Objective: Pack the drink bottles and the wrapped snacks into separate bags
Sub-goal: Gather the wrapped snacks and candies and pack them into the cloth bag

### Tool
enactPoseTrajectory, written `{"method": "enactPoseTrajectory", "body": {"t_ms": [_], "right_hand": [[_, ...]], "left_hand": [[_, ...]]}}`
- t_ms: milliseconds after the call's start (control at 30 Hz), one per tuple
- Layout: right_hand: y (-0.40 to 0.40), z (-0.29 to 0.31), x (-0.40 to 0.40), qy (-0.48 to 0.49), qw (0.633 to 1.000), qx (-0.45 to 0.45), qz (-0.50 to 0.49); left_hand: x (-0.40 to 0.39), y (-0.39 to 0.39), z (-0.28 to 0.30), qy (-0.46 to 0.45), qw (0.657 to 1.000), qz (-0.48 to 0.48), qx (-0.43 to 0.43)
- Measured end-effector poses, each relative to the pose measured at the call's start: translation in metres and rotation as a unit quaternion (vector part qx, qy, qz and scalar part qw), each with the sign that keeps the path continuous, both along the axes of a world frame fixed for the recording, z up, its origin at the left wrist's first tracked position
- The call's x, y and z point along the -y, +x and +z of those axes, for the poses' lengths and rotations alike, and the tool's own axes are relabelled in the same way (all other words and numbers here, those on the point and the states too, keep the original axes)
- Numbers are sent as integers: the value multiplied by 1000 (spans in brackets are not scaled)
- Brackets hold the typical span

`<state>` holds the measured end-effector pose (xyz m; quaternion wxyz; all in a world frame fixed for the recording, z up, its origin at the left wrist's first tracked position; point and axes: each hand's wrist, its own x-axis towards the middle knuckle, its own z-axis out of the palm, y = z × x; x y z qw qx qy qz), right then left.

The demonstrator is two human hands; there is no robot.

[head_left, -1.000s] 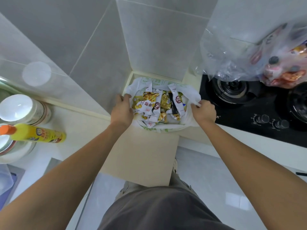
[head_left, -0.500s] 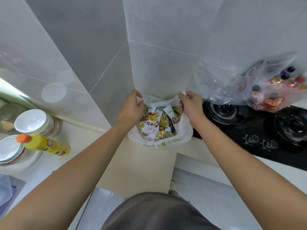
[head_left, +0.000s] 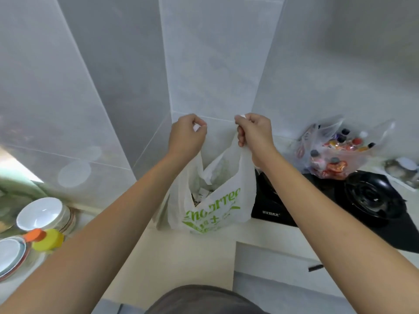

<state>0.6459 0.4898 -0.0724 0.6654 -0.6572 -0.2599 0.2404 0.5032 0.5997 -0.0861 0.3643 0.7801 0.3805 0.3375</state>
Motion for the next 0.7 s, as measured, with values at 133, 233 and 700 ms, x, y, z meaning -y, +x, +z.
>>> {"method": "enactPoseTrajectory", "body": {"t_ms": [133,233,700], "right_hand": [[-8,25,14,9,999,29,-36],[-15,45,26,20,996,58,-69],[15,99,175,51,973,94,-204]], "left_hand": [[9,3,35,21,999,-31,12],[19,7,61,21,998,-53,39],[154,77,130,-60,967,-203,139]]}}
